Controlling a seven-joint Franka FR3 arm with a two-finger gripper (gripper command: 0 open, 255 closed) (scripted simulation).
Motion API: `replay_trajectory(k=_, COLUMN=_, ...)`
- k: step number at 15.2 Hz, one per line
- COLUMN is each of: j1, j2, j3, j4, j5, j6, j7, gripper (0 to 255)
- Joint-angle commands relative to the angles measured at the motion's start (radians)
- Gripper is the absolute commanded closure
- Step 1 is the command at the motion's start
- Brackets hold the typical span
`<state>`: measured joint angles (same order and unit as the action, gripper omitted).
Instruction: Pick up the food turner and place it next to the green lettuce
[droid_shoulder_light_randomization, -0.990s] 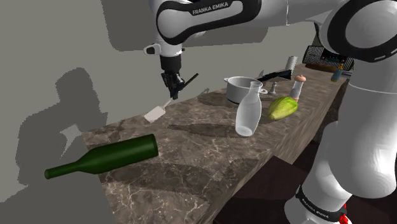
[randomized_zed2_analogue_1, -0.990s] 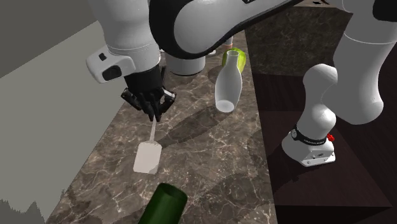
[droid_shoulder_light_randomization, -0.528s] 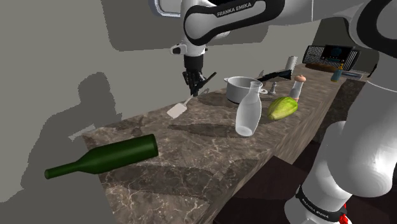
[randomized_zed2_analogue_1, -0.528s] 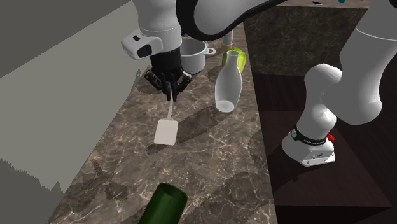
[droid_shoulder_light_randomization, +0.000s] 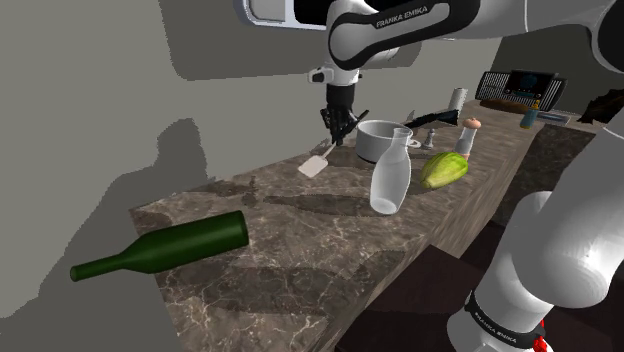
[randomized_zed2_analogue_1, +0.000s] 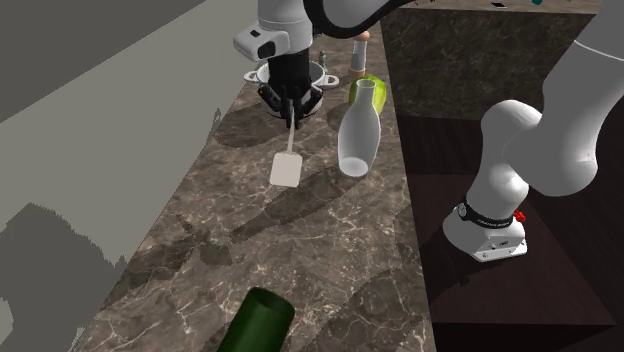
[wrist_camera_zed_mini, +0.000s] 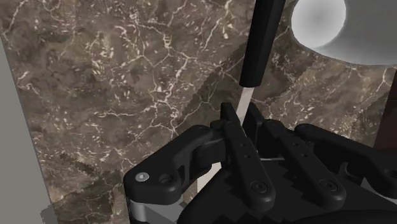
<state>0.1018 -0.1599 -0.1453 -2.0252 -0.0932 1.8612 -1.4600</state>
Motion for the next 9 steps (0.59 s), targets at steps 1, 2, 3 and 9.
replay_trajectory(k=1, j1=-0.019, j2=-0.029, j3=-0.024, j4=-0.031, j5=-0.009, j6=0.005, j7=-0.040, gripper=255)
replay_trajectory(k=2, j1=-0.029, j2=-0.041, j3=-0.037, j4=-0.043, j5=-0.014, j6=0.007, j7=-0.062, gripper=255)
replay_trajectory(k=3, j1=-0.039, j2=-0.051, j3=-0.051, j4=-0.053, j5=-0.019, j6=0.009, j7=-0.083, gripper=255)
replay_trajectory(k=9, j1=-0.101, j2=-0.095, j3=-0.137, j4=-0.093, j5=-0.050, j6=0.019, j7=-0.218, gripper=255)
